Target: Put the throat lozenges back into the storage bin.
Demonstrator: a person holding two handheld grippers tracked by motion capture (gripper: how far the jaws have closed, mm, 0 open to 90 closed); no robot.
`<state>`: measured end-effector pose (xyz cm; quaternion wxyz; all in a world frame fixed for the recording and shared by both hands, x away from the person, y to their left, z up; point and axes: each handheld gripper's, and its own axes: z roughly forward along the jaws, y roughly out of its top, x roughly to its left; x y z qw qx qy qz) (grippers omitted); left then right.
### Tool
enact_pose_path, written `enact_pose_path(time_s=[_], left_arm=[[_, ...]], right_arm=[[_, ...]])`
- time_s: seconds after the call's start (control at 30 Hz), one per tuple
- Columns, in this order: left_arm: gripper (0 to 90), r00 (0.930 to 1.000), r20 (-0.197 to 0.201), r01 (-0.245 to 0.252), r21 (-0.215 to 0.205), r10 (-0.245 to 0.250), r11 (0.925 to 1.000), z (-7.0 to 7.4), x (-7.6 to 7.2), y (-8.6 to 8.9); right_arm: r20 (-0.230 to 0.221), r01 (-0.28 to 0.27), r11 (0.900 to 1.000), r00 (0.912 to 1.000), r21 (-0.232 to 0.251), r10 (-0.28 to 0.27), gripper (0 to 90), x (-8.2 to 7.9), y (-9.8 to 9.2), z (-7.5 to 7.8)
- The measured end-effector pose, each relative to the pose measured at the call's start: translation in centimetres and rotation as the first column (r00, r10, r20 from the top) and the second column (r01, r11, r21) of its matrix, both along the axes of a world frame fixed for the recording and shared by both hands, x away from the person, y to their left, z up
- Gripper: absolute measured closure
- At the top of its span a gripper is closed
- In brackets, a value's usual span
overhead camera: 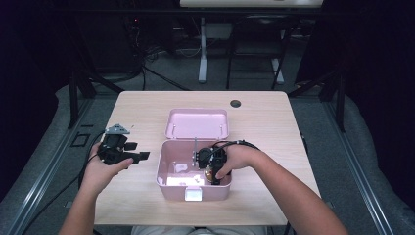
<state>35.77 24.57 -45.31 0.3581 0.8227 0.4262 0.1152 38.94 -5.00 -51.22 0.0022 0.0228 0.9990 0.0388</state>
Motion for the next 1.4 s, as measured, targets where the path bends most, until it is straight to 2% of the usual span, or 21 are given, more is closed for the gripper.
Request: enact_pose_path(time_s=[0.73,0.9,1.07,1.4], left_arm=[[34.3,1.0,-0.001,0.003,-0.006,-0.003,1.0,-0.1,0.0,-0.1],[34.3,1.0,0.002,0.004,-0.004,-0.004,1.0,-0.1,0.0,-0.1],[34.3,1.0,0.001,-0.001,-0.007,0.001,1.0,-0.1,0.0,-0.1],[34.1,0.9998,-0.014,0.013,0.007,-0.013,0.9999,-0.3,0.0,-0.5]], right_arm=[[-0.01,0.007,1.0,0.9999,0.014,-0.007,19.5,0.0,-0.1,-0.3],[-0.003,0.01,1.0,0.9999,0.016,-0.01,15.5,0.1,-0.1,-0.3],[0.001,0.017,0.999,0.9999,0.032,-0.017,15.5,0.1,-0.2,0.1],[0.017,0.029,0.997,0.9994,0.075,-0.03,17.5,0.2,-0.5,1.9]])
